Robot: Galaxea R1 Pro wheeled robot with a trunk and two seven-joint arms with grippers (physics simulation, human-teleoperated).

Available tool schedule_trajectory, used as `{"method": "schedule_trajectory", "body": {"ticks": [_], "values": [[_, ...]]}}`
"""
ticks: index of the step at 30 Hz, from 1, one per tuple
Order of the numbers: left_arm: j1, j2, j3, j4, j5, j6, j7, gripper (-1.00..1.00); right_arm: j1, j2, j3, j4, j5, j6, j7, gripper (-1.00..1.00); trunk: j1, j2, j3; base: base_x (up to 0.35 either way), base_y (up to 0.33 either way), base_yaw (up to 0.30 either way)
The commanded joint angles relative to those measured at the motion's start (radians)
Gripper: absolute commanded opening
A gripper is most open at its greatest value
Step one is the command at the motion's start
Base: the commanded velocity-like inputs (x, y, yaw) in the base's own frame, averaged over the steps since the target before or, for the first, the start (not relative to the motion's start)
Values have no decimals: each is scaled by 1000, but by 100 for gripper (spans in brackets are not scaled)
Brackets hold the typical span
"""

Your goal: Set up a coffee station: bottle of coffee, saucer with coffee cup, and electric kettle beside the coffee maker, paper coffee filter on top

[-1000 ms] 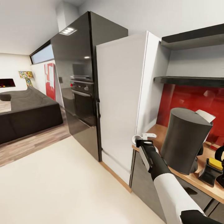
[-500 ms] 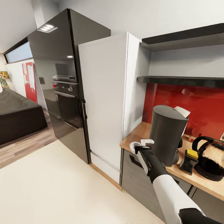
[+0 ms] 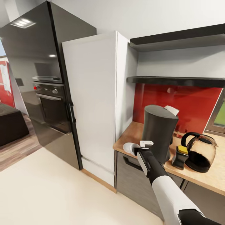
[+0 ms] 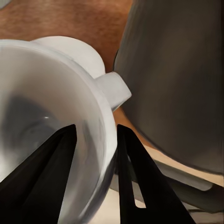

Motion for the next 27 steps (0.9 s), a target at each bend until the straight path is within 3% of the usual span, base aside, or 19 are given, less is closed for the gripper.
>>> {"method": "schedule_trajectory", "body": {"ticks": [1, 14, 27], "values": [[0, 0, 7, 2, -11, -5, 3, 100, -1, 1, 1, 0, 2, 5, -2, -100, 1, -1, 0, 111, 297, -292], [0, 0, 7, 2, -11, -5, 3, 100, -1, 1, 1, 11, 1, 5, -2, -100, 1, -1, 0, 36, 311, -287], [0, -1, 8, 2, -11, -6, 3, 100, -1, -2, -1, 21, 3, 1, 0, -100, 1, -1, 0, 35, 319, -25]]}}
